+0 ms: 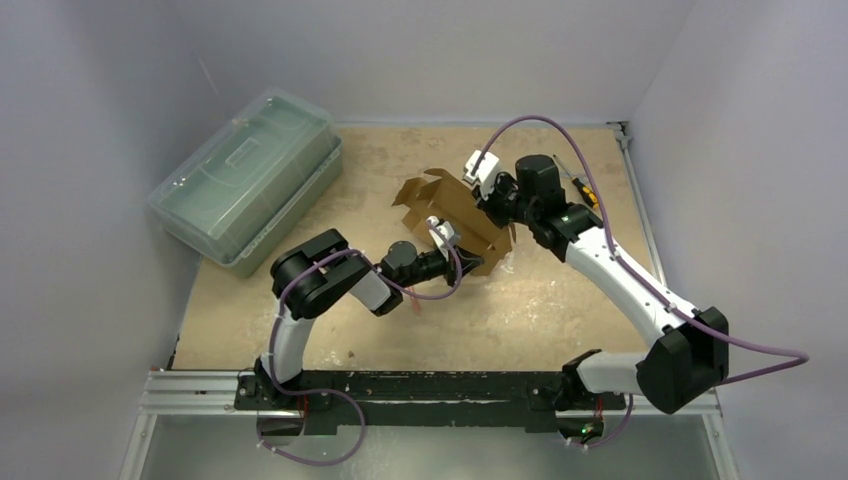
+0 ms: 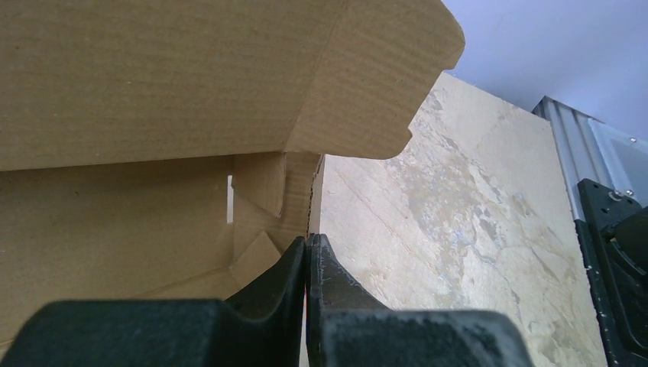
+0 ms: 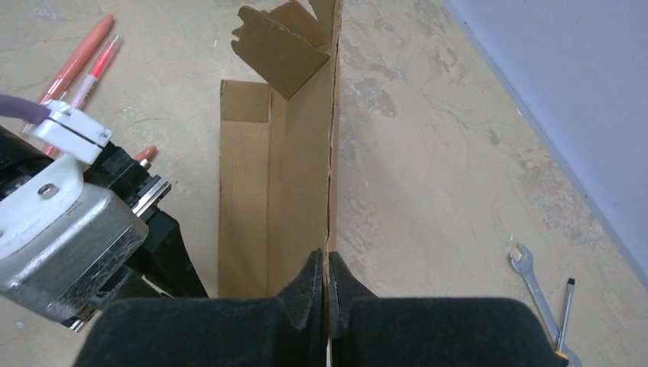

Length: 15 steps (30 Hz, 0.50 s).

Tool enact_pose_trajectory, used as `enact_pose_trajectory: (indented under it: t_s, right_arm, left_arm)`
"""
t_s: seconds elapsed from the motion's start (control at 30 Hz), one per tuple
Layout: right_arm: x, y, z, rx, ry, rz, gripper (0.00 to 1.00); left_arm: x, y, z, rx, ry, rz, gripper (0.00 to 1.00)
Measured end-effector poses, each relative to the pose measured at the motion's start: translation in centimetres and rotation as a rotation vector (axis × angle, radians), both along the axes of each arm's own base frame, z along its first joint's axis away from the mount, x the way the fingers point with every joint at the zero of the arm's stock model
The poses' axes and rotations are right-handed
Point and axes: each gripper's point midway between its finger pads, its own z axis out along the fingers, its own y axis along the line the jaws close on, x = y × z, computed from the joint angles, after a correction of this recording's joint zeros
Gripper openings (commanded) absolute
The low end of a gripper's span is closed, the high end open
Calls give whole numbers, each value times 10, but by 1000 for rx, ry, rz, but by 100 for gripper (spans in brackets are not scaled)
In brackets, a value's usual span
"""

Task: Fold the paper box
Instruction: Fold the paper box at the center of the board.

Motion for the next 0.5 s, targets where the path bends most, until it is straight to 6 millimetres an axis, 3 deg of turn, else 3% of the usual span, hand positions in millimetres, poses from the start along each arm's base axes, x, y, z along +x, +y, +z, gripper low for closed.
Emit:
enact_pose_trajectory:
  t_s: [0.5]
  right_arm:
    - [-4, 6, 0, -6, -4, 17, 0]
  left_arm:
    - [7, 18, -5, -3, 28, -10, 0]
